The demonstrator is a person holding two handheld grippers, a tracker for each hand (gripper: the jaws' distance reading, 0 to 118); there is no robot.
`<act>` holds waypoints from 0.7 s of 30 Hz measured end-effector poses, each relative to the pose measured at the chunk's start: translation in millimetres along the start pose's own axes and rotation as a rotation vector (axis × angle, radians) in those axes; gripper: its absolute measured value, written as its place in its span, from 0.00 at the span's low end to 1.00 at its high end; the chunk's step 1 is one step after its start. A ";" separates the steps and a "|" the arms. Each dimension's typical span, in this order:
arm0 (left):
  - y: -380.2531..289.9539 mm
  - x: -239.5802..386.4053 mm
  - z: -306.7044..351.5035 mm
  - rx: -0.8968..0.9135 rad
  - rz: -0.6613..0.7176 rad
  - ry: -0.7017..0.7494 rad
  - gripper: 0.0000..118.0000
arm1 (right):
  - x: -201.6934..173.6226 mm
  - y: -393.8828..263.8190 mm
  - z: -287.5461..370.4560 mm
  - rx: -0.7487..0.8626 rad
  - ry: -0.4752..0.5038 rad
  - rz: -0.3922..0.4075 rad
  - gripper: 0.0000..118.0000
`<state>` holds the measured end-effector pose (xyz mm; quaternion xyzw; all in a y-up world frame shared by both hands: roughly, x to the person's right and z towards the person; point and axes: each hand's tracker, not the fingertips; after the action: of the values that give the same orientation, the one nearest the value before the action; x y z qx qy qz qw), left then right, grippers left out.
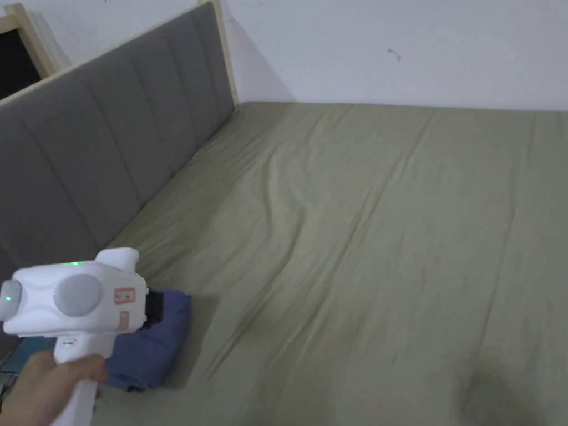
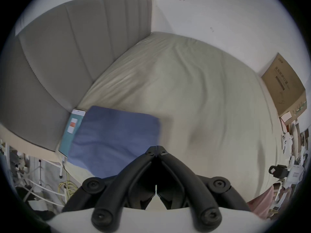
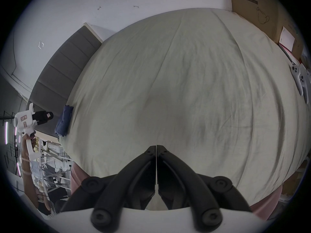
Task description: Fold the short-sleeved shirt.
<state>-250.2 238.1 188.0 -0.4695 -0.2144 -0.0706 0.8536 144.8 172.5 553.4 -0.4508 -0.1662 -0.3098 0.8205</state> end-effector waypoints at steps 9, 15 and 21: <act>-41.7 134.7 57.0 0.242 -0.151 0.020 0.00 | 16.7 2.2 35.2 0.105 0.002 -0.004 0.01; -58.1 196.8 92.9 0.386 -0.197 -0.024 0.00 | 14.9 3.2 62.3 0.265 -0.057 0.073 0.01; -74.3 250.6 133.1 0.612 -0.245 -0.023 0.00 | -15.7 4.1 114.3 0.629 -0.241 0.235 0.01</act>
<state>-88.9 328.3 415.8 -0.1628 -0.2900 -0.0997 0.9378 136.5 276.1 603.6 -0.2255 -0.2961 -0.0913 0.9237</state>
